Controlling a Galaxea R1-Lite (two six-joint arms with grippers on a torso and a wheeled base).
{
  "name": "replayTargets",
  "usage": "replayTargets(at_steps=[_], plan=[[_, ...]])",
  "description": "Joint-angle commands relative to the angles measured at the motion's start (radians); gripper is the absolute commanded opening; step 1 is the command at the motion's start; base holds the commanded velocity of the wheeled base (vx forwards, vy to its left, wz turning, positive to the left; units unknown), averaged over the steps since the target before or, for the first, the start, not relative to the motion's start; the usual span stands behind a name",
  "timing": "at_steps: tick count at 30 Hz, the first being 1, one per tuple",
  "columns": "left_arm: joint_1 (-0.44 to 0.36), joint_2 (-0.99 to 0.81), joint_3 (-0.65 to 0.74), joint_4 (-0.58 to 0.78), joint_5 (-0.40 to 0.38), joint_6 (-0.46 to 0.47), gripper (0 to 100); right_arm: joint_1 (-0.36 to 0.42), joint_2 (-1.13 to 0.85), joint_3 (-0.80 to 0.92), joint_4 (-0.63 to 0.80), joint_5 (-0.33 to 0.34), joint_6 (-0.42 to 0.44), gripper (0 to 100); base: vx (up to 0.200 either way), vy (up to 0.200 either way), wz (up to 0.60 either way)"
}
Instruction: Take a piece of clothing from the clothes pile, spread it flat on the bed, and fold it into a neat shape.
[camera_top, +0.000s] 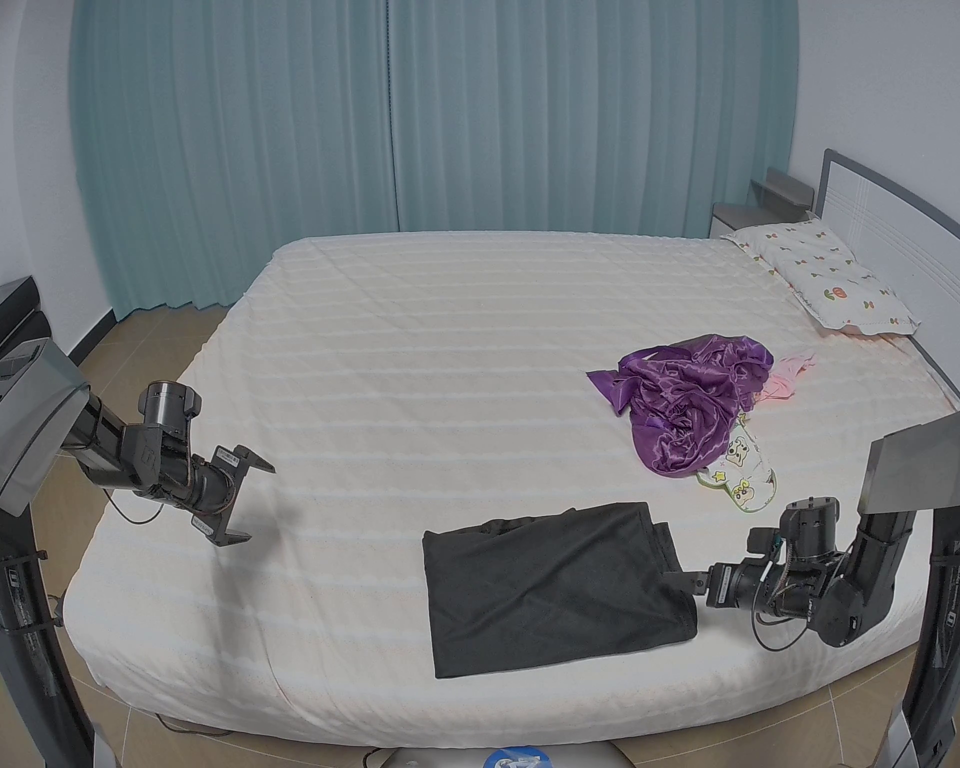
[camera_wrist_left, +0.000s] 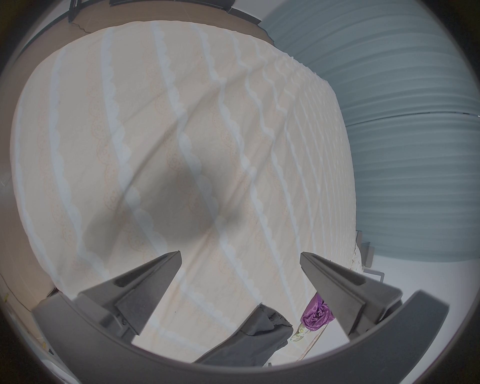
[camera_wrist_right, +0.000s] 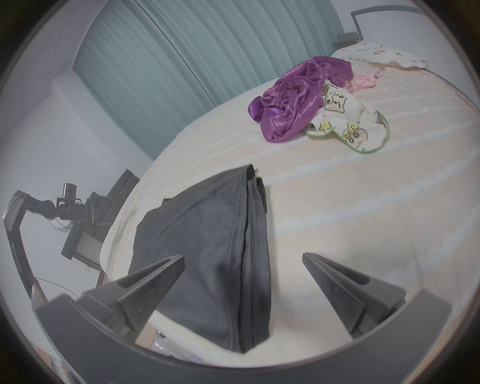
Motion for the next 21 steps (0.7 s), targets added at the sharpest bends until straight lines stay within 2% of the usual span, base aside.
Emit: replayTargets(at_steps=[1, 4, 7, 9, 14, 21], plan=[[0.001, 0.002, 0.000, 0.000, 0.000, 0.000, 100, 0.031, 0.168, -0.169, 0.000, 0.011, 0.000, 100, 0.000, 0.000, 0.00], [-0.001, 0.002, 0.000, 0.000, 0.000, 0.000, 100, 0.038, 0.200, -0.228, 0.018, 0.068, -0.002, 100, 0.000, 0.000, 0.00], [0.001, 0.002, 0.000, 0.000, 0.001, 0.000, 100, 0.038, 0.194, -0.262, 0.103, 0.139, -0.008, 100, 0.000, 0.000, 0.00], [-0.001, 0.002, 0.002, 0.000, 0.000, 0.000, 100, 0.038, 0.194, -0.274, 0.117, 0.160, -0.012, 100, 0.000, 0.000, 0.00], [-0.001, 0.002, 0.002, 0.000, 0.001, 0.000, 100, 0.040, 0.197, -0.304, 0.127, 0.208, -0.011, 100, 0.000, 0.000, 0.00], [-0.001, 0.002, 0.002, 0.000, 0.001, 0.000, 100, 0.074, 0.200, -0.344, 0.132, 0.221, 0.000, 100, 0.000, 0.000, 0.00]])
